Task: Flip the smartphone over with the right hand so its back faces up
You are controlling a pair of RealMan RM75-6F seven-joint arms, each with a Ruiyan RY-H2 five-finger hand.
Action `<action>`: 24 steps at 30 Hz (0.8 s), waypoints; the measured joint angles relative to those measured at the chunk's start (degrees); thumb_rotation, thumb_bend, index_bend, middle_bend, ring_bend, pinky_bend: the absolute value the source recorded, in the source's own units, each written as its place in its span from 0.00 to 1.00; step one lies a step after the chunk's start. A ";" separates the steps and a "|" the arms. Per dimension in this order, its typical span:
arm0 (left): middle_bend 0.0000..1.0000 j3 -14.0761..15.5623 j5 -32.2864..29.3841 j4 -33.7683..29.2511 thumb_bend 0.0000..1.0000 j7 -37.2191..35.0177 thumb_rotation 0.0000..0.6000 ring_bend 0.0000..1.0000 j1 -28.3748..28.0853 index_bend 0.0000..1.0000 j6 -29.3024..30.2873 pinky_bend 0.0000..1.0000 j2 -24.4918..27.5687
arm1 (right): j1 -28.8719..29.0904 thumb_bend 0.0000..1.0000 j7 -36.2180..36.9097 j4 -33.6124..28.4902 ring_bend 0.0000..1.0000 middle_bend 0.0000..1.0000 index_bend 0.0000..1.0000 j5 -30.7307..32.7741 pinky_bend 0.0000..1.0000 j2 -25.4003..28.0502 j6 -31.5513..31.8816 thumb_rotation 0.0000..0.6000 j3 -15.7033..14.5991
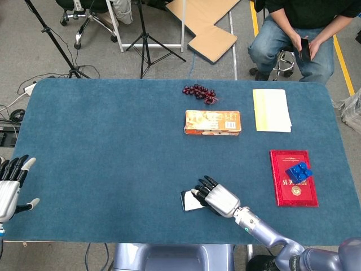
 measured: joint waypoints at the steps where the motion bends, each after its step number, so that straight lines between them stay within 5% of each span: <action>1: 0.00 0.00 -0.01 0.02 0.00 0.00 1.00 0.00 -0.01 0.00 -0.01 0.00 0.00 | 0.08 0.33 -0.03 0.32 0.04 0.16 0.16 0.00 0.09 -0.21 0.00 1.00 -0.03; 13: 0.00 0.03 -0.23 0.08 0.00 0.04 1.00 0.00 -0.05 0.00 -0.17 0.00 -0.04 | 0.44 0.73 5.65 -0.37 0.13 0.25 0.27 0.17 0.20 -0.41 1.15 1.00 -0.86; 24: 0.00 0.20 0.36 -0.35 0.00 0.05 1.00 0.00 -0.04 0.00 0.09 0.00 0.11 | 0.23 0.76 12.87 -11.99 0.17 0.29 0.32 8.24 0.25 4.02 -1.71 1.00 0.30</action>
